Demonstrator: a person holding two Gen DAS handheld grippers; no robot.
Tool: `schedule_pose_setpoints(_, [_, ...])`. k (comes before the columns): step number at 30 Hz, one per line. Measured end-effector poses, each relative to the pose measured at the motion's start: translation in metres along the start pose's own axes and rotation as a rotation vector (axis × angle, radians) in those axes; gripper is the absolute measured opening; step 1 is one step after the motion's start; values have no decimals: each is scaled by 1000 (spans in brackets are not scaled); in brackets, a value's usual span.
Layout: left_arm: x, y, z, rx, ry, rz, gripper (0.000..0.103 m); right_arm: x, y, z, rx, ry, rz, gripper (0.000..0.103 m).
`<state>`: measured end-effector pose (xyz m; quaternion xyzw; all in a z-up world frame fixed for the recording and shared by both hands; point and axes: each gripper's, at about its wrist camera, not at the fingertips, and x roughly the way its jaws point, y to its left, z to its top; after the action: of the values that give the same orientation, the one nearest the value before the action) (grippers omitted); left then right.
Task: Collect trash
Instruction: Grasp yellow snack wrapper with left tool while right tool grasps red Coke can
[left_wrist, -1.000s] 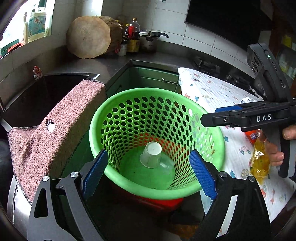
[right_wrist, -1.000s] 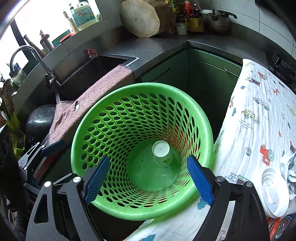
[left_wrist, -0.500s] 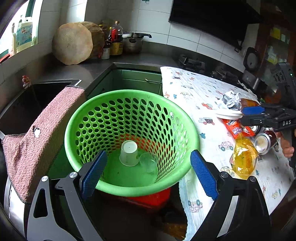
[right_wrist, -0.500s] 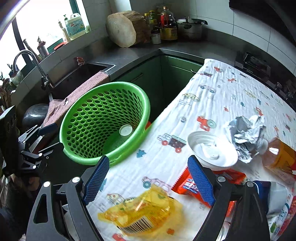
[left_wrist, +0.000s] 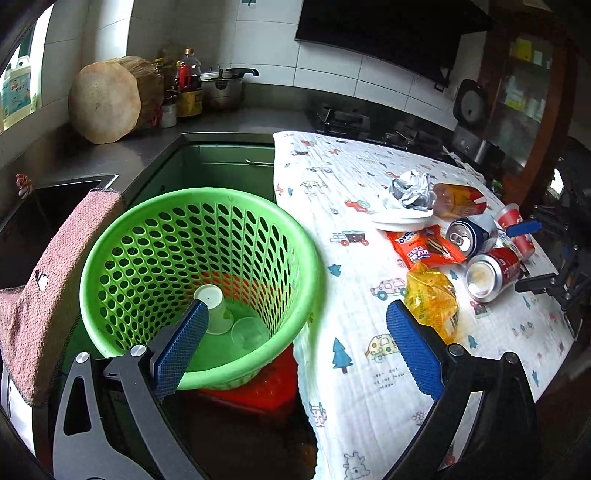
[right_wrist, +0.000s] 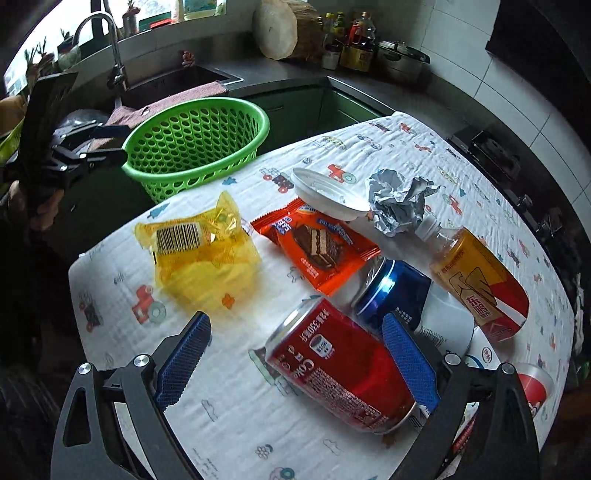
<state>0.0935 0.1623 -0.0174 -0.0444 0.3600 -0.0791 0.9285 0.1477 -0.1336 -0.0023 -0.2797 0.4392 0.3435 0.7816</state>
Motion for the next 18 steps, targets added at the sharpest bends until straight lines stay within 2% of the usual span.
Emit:
schedule_pose_setpoints(9, [18, -30, 9, 40, 43, -65, 98, 24, -14, -15, -130, 72, 47, 92])
schedule_pose_setpoints(18, [32, -69, 14, 153, 98, -147, 98, 51, -19, -16, -181, 113, 89, 92])
